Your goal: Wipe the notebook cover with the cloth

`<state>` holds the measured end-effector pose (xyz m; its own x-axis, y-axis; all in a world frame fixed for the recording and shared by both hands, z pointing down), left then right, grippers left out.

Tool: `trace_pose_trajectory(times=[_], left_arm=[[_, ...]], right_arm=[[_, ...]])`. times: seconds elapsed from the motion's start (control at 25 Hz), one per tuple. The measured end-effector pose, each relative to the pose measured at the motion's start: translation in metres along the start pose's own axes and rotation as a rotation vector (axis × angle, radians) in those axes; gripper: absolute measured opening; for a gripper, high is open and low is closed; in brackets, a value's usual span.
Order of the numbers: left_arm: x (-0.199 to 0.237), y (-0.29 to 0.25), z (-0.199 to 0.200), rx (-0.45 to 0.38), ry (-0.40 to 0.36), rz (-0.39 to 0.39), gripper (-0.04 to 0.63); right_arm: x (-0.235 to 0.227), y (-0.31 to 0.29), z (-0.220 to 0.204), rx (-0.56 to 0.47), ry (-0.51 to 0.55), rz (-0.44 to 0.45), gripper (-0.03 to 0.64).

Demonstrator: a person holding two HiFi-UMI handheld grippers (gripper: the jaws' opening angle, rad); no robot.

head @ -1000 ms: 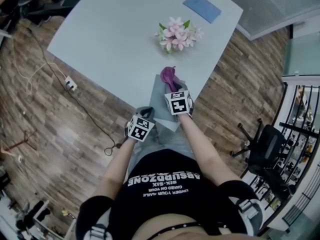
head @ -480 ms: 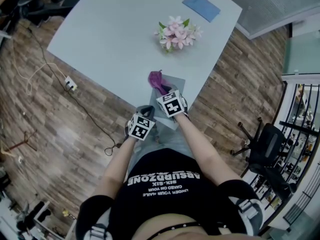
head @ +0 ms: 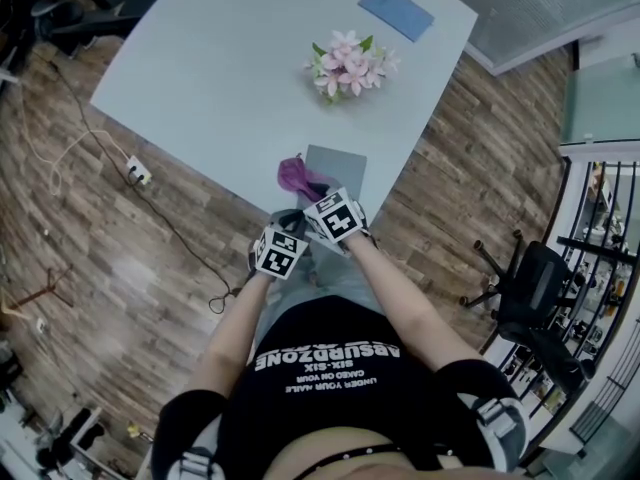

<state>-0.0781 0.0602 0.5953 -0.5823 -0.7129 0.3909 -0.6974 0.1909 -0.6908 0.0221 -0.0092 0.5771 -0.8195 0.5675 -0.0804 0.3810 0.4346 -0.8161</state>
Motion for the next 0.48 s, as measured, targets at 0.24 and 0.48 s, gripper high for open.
trace_pose_trajectory(times=[0.24,0.48], left_arm=[[-0.0009,0.0006,-0.0005,-0.003,0.001,-0.003,0.014],[-0.0007,0.0015,0.0002,-0.006,0.007,-0.01,0.014]], right_arm=[[-0.0021,0.003,-0.0022,-0.011,-0.019,0.048,0.077],[-0.0037,0.0086,-0.0058,-0.017,-0.006,-0.033,0.077]])
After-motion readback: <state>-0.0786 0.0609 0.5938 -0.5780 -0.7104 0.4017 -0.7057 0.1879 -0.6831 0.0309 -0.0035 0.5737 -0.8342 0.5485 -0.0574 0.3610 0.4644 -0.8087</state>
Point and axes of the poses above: the fingertips, and each gripper's own axes: y backward along the fingers, x to its left, z out of its top, the point moved 10 cm from there along y, backward along the fingers, and after that the axes turned 13 degrees about -z, right-handed, at the moved point
